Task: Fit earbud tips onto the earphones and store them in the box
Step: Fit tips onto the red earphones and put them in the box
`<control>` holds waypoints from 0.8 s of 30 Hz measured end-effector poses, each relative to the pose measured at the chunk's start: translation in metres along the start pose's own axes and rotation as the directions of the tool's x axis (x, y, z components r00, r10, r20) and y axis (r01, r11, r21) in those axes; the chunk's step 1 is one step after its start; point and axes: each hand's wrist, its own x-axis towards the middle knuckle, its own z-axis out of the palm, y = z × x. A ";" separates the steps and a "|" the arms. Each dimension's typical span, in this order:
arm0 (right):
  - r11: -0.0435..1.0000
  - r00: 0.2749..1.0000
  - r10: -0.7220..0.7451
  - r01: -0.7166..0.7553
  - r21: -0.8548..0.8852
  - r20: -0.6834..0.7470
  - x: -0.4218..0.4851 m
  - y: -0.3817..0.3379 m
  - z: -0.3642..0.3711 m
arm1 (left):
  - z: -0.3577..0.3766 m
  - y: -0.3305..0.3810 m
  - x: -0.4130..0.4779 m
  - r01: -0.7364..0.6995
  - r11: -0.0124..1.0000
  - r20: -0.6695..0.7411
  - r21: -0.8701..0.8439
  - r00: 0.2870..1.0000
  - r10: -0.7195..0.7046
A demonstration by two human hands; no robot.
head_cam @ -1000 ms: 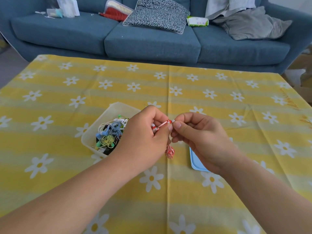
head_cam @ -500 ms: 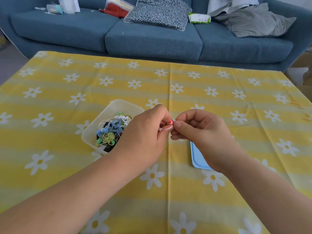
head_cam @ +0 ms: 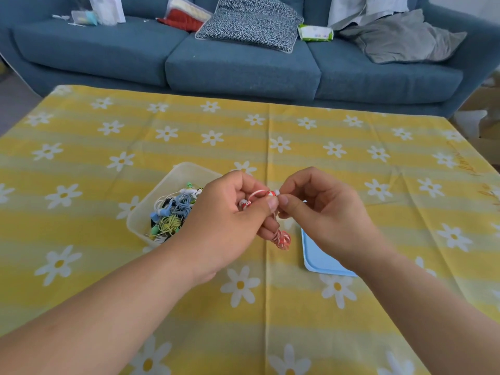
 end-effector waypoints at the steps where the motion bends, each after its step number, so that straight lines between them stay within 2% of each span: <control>1: 1.000 1.000 -0.003 0.003 0.010 -0.007 0.000 0.000 0.001 | 0.001 0.000 0.000 0.019 1.000 -0.005 -0.023 1.000 -0.019; 5: 0.980 0.995 0.088 -0.080 0.181 -0.040 -0.002 -0.001 0.008 | 0.002 0.003 0.001 0.052 0.994 -0.019 -0.096 0.998 -0.054; 8: 0.939 0.984 0.176 -0.161 0.304 -0.024 -0.003 -0.003 0.010 | 0.002 0.002 0.002 0.024 0.998 -0.055 -0.061 0.998 -0.027; 11: 0.914 0.975 0.221 -0.198 0.355 -0.025 -0.003 -0.004 0.010 | 0.002 0.000 0.002 -0.083 0.988 -0.067 0.127 0.993 0.092; 13: 0.892 0.967 0.255 -0.232 0.387 -0.008 -0.002 -0.005 0.009 | 0.002 -0.002 0.002 -0.193 0.930 -0.065 0.312 0.973 0.223; 15: 0.880 0.963 0.269 -0.256 0.401 0.023 -0.001 -0.005 0.007 | 0.002 -0.001 0.001 -0.274 0.854 -0.038 0.443 0.946 0.323; 18: 0.895 0.970 0.242 -0.234 0.380 0.027 -0.001 -0.004 0.004 | 0.002 0.000 0.001 -0.323 0.809 -0.018 0.492 0.925 0.380; 24: 0.947 0.988 0.152 -0.149 0.284 0.011 -0.002 -0.003 -0.003 | 0.005 0.003 -0.001 -0.294 0.868 -0.010 0.400 0.946 0.325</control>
